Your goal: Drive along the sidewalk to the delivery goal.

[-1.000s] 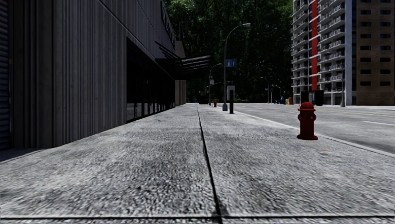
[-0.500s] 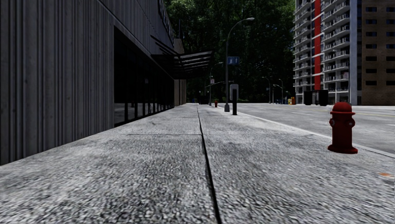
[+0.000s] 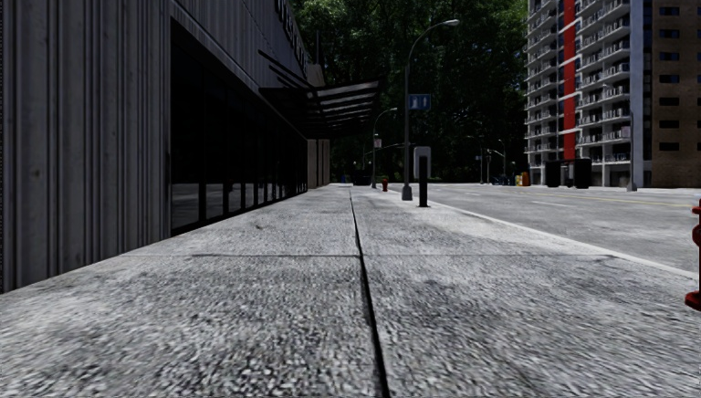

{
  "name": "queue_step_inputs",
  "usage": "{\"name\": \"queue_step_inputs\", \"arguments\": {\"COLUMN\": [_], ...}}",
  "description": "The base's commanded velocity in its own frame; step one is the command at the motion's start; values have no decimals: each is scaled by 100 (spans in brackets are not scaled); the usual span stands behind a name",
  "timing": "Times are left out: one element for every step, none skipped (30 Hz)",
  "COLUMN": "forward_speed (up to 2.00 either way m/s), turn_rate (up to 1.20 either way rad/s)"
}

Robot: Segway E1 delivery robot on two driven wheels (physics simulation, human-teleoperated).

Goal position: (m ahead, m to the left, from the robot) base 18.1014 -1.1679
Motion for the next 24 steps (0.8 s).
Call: {"name": "queue_step_inputs", "arguments": {"forward_speed": [200, 200, 200, 200, 200, 200, 200, 200, 200, 200, 200, 200, 200, 200, 200, 200, 200, 200, 200, 200, 200, 200, 200, 200], "turn_rate": [0, 0, 0, 0, 0, 0, 0, 0, 0, 0, 0, 0, 0, 0, 0, 0, 0, 0, 0, 0, 0, 0, 0, 0]}}
